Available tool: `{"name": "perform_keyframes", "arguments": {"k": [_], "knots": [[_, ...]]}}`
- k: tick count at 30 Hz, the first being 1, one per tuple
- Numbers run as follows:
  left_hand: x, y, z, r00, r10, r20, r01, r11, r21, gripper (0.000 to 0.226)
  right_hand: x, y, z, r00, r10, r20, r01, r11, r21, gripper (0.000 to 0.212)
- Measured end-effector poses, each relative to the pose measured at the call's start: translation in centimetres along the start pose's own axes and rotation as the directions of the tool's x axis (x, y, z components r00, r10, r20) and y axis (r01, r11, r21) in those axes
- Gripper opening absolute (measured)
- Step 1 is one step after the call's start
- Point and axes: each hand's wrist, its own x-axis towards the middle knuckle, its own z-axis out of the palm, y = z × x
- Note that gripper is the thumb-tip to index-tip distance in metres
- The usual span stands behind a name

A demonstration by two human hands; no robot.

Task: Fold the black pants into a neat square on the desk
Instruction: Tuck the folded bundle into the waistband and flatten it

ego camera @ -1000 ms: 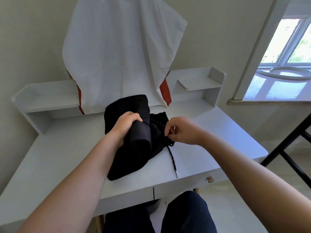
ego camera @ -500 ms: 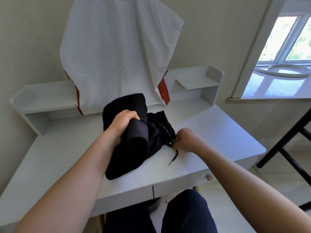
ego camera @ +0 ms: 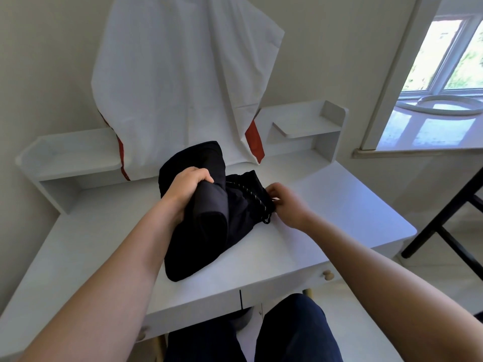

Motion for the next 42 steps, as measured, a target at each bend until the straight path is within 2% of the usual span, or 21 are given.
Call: {"name": "perform_keyframes", "arguments": {"k": [2,4,7,10,13,17,20,24,30,33,34,35,37,38,40,42], "knots": [[0.1,0.4,0.1,1.000,0.020,-0.008,-0.020,1.000,0.023,0.012,0.2,-0.1,-0.1,0.996,0.086,0.019,-0.088,0.975,0.206,0.052],[0.1,0.9,0.4,0.998,0.057,-0.024,-0.056,0.996,0.071,0.011,0.5,-0.2,-0.4,0.987,0.154,0.039,-0.158,0.934,0.321,0.057],[0.0,1.8,1.2,0.991,0.127,-0.054,-0.112,0.970,0.216,0.016,0.9,-0.5,-0.4,0.979,0.181,0.095,-0.203,0.924,0.323,0.059],[-0.1,2.8,2.4,0.981,0.177,-0.084,-0.135,0.919,0.372,0.022,1.1,-1.0,-0.3,0.974,0.227,-0.003,-0.218,0.941,0.257,0.048],[-0.2,3.5,4.3,0.980,0.188,-0.061,-0.139,0.873,0.468,0.021,0.8,-1.1,-0.2,0.945,0.327,-0.010,-0.292,0.857,0.424,0.039],[0.1,3.0,7.2,0.983,0.186,0.001,-0.152,0.796,0.586,0.031,0.1,-1.4,0.0,0.935,0.354,-0.007,-0.299,0.799,0.521,0.040],[0.4,2.5,8.8,0.982,0.190,-0.007,-0.144,0.768,0.624,0.045,-0.4,-1.9,0.1,0.936,0.353,0.007,-0.303,0.792,0.530,0.031],[0.6,2.1,10.1,0.983,0.185,-0.013,-0.132,0.748,0.650,0.033,-0.4,-2.2,-0.1,0.931,0.355,0.091,-0.348,0.780,0.520,0.032],[0.9,0.9,11.0,0.979,0.204,0.014,-0.159,0.714,0.682,0.047,-0.1,-2.2,-0.4,0.941,0.271,0.204,-0.338,0.790,0.511,0.054],[0.7,0.3,11.1,0.977,0.190,0.101,-0.213,0.777,0.593,0.040,-0.4,-2.8,-0.8,0.932,0.258,0.255,-0.350,0.825,0.443,0.054],[0.7,0.1,10.7,0.966,0.226,0.127,-0.256,0.748,0.612,0.036,-0.4,-2.9,-1.1,0.928,0.263,0.265,-0.356,0.836,0.417,0.052],[0.8,-0.1,10.2,0.939,0.307,0.154,-0.324,0.646,0.691,0.032,-0.4,-3.2,-1.3,0.925,0.276,0.260,-0.359,0.858,0.368,0.050],[1.5,-0.6,8.8,0.839,0.496,0.223,-0.426,0.344,0.837,0.024,-0.3,-4.1,-1.6,0.931,0.313,0.186,-0.343,0.925,0.165,0.042],[1.9,-0.9,8.2,0.785,0.558,0.271,-0.462,0.235,0.855,0.026,-0.1,-4.7,-1.5,0.940,0.316,0.128,-0.323,0.946,0.035,0.038],[2.9,-1.4,7.1,0.733,0.573,0.367,-0.521,0.127,0.844,0.040,0.3,-5.6,-1.0,0.968,0.251,0.009,-0.243,0.945,-0.221,0.034],[3.7,-2.1,6.2,0.744,0.500,0.443,-0.553,0.090,0.828,0.054,0.6,-6.2,-0.1,0.989,0.141,-0.048,-0.148,0.891,-0.429,0.027]]}}
